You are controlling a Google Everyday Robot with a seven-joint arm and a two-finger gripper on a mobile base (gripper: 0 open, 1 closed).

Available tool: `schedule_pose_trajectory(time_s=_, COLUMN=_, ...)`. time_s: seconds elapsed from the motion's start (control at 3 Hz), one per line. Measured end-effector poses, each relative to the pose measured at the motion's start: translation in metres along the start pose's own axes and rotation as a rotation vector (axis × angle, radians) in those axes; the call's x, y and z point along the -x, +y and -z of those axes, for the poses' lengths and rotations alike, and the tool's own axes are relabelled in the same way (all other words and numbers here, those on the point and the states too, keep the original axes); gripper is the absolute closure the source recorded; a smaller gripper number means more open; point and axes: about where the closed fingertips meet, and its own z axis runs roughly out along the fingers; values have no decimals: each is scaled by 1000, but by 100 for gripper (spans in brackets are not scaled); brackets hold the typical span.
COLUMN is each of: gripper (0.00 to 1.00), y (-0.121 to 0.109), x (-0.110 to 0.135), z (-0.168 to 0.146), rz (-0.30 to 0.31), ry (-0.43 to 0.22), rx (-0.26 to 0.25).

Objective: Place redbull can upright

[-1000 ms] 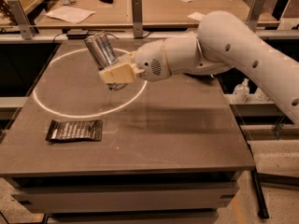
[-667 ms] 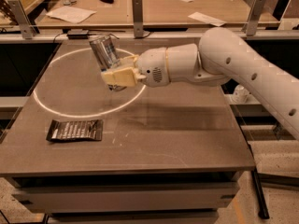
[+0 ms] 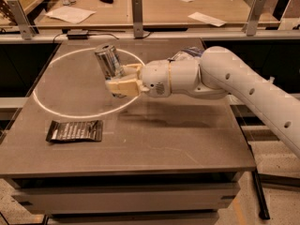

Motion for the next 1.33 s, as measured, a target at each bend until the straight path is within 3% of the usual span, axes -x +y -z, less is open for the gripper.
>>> schedule_pose_trajectory(time_s=0.67, gripper=100, y=7, x=-34, z=3, rz=10, ry=-30, rx=-17)
schedule_pose_trajectory(time_s=1.33, gripper=100, y=8, x=-49, z=-2, rz=8, ry=-86, rx=-29)
